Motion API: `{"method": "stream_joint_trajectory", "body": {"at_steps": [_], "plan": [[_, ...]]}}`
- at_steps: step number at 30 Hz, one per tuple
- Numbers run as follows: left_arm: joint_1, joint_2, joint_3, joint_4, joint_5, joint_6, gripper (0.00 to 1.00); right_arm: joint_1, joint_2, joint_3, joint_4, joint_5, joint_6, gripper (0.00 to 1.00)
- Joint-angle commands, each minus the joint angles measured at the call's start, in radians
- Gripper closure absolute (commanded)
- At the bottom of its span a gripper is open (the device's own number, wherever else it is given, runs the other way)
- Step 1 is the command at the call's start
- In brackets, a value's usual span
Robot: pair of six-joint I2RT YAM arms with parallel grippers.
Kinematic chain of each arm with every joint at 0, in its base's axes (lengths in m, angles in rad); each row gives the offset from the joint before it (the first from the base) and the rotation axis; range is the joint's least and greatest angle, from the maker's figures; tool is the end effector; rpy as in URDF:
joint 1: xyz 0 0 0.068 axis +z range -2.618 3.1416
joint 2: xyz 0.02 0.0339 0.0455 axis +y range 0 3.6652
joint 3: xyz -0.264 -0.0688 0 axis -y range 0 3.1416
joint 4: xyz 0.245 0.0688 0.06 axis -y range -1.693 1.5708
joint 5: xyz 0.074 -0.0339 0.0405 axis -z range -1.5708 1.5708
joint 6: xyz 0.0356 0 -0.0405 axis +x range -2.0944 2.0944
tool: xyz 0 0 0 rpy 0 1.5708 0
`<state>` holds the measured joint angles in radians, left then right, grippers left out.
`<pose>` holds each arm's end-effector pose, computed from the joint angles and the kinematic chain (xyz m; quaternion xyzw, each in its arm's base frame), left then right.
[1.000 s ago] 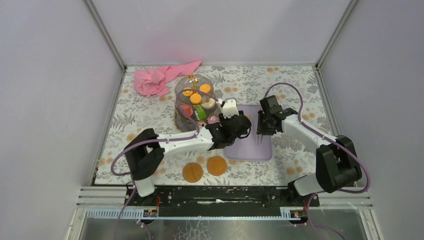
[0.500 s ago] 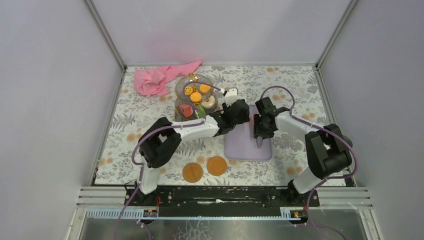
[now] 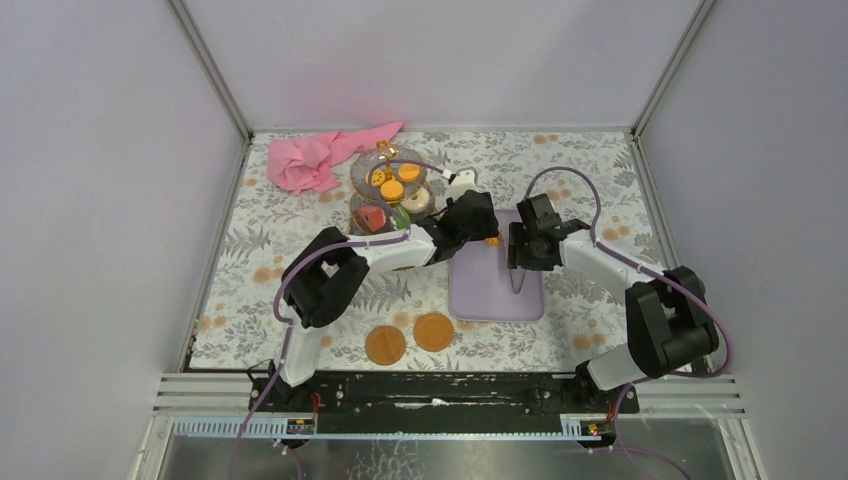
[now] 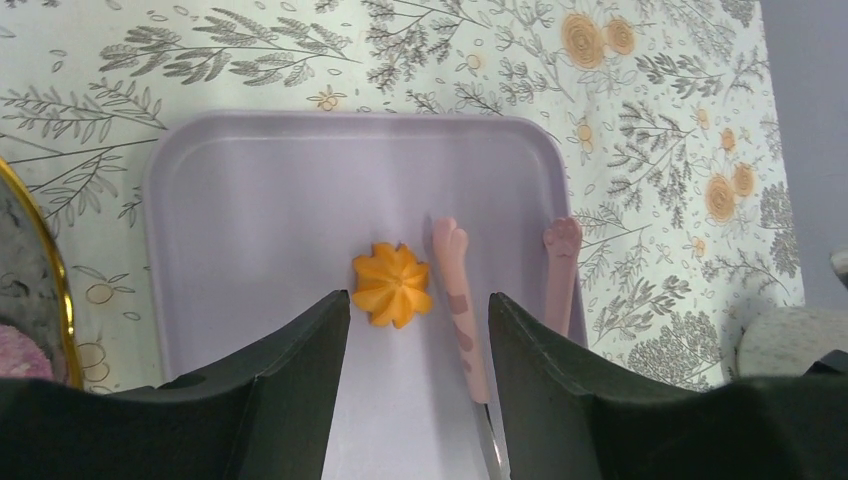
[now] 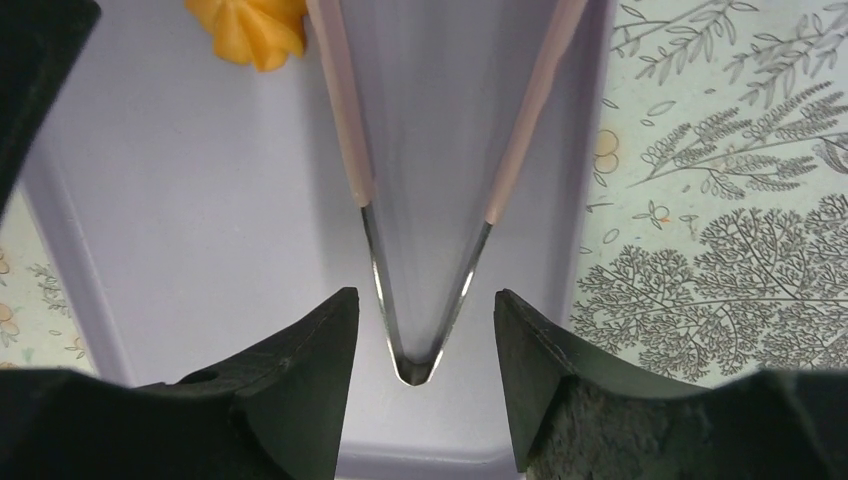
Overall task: Serve the afternoon tea
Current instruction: Place the clamp on the tray.
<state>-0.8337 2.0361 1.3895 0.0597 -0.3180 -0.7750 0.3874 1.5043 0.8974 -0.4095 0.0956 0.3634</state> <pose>0.3174 -0.3331 0.1900 -0.0492 0.8721 -0.2392 0.4240 0.2749 0.1085 0.1934 0.0015 0.9608 0.0575 0.2712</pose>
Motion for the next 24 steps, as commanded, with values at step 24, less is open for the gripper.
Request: {"method": "stream_joint_trajectory", "body": {"at_steps": [24], "plan": [[-0.016,-0.042,-0.033,0.114,0.021,0.124,0.39,0.142,-0.094,-0.222,0.29,0.266,0.177,0.42]]}}
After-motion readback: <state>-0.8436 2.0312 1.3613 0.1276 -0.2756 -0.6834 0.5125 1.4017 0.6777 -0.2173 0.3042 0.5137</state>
